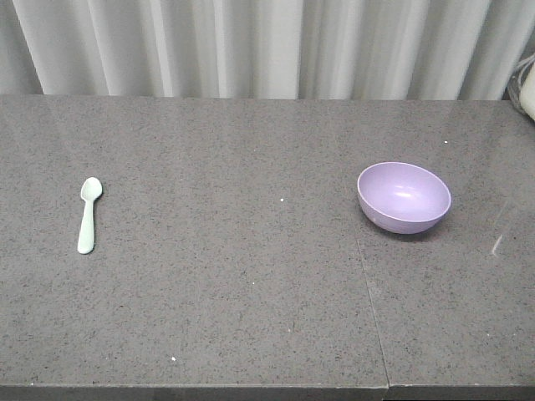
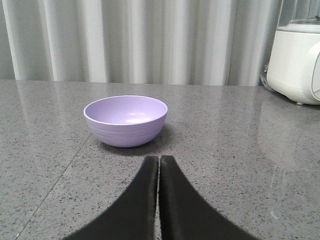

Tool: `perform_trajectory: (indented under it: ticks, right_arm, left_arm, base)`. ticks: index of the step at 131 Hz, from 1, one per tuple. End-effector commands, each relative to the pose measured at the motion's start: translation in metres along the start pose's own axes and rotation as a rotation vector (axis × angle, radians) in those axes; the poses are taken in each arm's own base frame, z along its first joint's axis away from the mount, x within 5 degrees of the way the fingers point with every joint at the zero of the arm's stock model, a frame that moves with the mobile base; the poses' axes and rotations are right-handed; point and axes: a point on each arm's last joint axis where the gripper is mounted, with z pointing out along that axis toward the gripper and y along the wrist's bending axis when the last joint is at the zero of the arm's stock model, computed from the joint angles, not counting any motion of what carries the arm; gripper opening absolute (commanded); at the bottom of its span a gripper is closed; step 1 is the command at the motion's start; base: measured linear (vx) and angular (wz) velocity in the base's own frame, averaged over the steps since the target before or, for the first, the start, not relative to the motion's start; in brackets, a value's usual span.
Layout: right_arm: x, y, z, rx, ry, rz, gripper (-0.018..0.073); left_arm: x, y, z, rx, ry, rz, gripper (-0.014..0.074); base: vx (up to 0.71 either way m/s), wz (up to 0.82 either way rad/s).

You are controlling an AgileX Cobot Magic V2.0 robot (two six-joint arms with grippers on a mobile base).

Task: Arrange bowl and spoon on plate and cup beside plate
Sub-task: 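Approach the counter edge and stop facing the spoon and bowl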

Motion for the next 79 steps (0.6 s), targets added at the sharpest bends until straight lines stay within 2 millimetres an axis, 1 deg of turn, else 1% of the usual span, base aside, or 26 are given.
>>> perform_trajectory:
  ticks: [1, 79]
  right_arm:
    - [-0.0049, 0.0003, -0.0001, -0.003, -0.074, -0.013, -0.0004]
    - [-0.0049, 0.0003, -0.0001, -0.003, -0.074, -0.013, -0.0004]
  left_arm:
    - [-0.0039, -0.0011, -0.0008, 0.017, -0.077, -0.016, -0.0006]
    - [-0.0039, -0.0011, -0.0008, 0.017, -0.077, -0.016, -0.0006]
  base:
    - [0.00, 0.00]
    - [0.00, 0.00]
